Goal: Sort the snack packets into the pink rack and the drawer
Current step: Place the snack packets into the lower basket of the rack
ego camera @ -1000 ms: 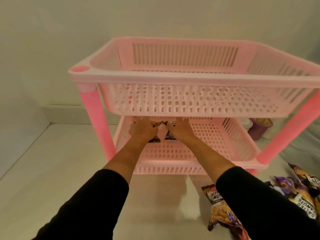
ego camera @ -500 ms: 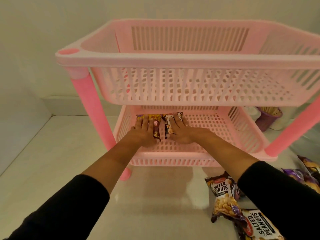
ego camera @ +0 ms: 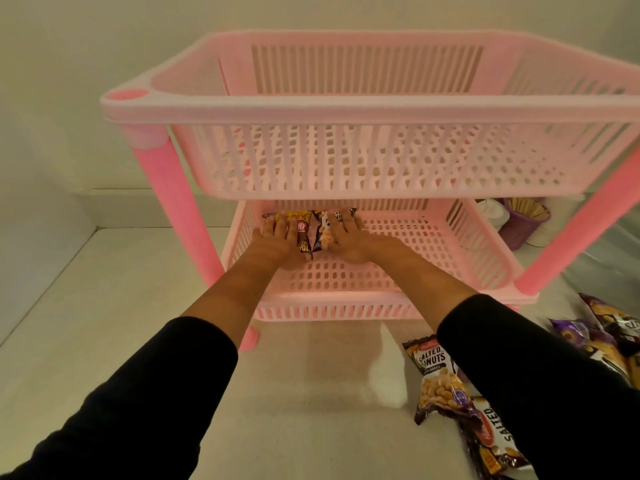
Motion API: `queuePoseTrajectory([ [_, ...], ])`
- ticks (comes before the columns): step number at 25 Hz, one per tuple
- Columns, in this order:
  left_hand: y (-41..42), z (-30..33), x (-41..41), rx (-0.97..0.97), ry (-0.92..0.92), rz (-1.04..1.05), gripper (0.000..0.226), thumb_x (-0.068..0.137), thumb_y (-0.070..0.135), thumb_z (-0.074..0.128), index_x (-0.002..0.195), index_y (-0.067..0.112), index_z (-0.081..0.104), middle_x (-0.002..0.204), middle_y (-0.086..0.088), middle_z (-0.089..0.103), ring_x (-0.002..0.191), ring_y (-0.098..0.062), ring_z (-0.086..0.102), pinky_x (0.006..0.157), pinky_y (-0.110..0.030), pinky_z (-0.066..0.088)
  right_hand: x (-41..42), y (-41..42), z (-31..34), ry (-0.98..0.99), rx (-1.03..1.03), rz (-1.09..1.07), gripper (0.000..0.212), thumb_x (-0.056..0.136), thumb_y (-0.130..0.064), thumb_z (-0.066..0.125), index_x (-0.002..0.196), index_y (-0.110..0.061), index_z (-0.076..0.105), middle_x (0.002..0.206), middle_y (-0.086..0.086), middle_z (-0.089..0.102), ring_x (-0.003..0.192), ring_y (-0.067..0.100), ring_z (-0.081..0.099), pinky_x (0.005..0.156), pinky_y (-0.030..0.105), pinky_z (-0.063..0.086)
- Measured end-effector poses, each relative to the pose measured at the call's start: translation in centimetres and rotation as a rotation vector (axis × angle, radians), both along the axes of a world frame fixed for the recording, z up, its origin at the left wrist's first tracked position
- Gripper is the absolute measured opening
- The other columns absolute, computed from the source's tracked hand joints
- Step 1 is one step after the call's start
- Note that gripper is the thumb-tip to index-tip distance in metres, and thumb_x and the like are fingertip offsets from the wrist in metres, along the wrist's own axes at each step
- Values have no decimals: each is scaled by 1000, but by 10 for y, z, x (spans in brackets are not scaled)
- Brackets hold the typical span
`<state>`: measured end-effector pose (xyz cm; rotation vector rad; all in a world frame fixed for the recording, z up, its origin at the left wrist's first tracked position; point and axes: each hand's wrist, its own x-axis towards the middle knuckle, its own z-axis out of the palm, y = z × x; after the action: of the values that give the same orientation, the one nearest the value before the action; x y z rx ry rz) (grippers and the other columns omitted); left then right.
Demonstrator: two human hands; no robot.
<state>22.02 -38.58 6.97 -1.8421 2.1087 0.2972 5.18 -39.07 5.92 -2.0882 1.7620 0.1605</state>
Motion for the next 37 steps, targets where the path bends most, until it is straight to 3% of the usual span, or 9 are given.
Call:
queuePoseTrajectory([
  [5, 44, 28, -14, -357, 307, -94, 61, 97, 32, 40, 149, 9, 18, 158, -14, 15, 146, -32, 11, 117, -49, 14, -24, 63, 47, -455, -388, -60, 44, 97, -13, 45, 140, -8, 39, 141, 18, 42, 129, 29, 40, 96, 19, 28],
  [9, 143, 21, -39, -791, 806, -327, 39, 82, 10, 53, 121, 7, 57, 120, -13, 57, 107, -30, 53, 91, -39, 44, -58, 161, 47, -596, -797, -132, 25, 92, -6, 52, 113, -4, 64, 111, 12, 65, 95, 18, 60, 78, 13, 43],
  [12, 205, -10, -72, -640, 996, -292, 28, 87, 14, 53, 114, 12, 59, 106, -7, 58, 92, -23, 57, 76, -38, 49, -83, 240, 21, -640, -877, -364, 16, 90, -7, 55, 103, -8, 65, 94, 4, 66, 79, 12, 58, 64, 6, 40],
  [18, 218, -46, -152, 132, 893, 286, 76, 84, 61, 47, 135, 7, 31, 131, -19, 50, 117, -38, 51, 98, -47, 43, -112, 341, -44, -93, -520, -640, 35, 90, -24, 56, 124, -12, 54, 121, 17, 49, 109, 38, 50, 86, 43, 45],
  [22, 225, -54, -175, 130, 857, 371, 86, 68, 54, 72, 127, 8, 30, 122, -13, 57, 111, -34, 57, 93, -43, 48, -104, 348, -56, 44, -216, -678, 62, 88, -63, 40, 142, -34, 30, 149, 11, 15, 125, 48, 35, 93, 50, 44],
  [24, 231, -62, -168, 72, 794, 350, 75, 70, 48, 70, 123, 9, 34, 117, -11, 61, 107, -34, 59, 89, -40, 50, -100, 344, -58, -2, -248, -647, 62, 87, -65, 39, 138, -30, 38, 151, 9, 15, 125, 47, 37, 98, 51, 41],
  [28, 245, -68, -129, -125, 680, 264, 65, 73, 35, 67, 124, 11, 35, 114, -13, 55, 98, -36, 60, 74, -39, 53, -91, 335, -60, -100, -396, -602, 43, 88, -54, 50, 107, -17, 59, 131, 6, 38, 111, 35, 51, 94, 43, 44],
  [33, 263, -64, -78, -221, 650, 185, 70, 77, 29, 67, 135, 13, 30, 119, -13, 45, 89, -35, 60, 65, -35, 48, -63, 336, -61, -23, -408, -643, 48, 82, -20, 56, 127, -16, 39, 130, 10, 34, 100, 37, 51, 81, 42, 50],
  [37, 264, -31, -69, -291, 784, 145, 65, 80, 39, 64, 135, 20, 34, 117, -8, 49, 96, -31, 58, 69, -31, 42, -55, 325, -34, -401, -590, -583, 39, 76, -9, 61, 114, -10, 50, 118, 11, 42, 93, 34, 53, 70, 41, 50],
])
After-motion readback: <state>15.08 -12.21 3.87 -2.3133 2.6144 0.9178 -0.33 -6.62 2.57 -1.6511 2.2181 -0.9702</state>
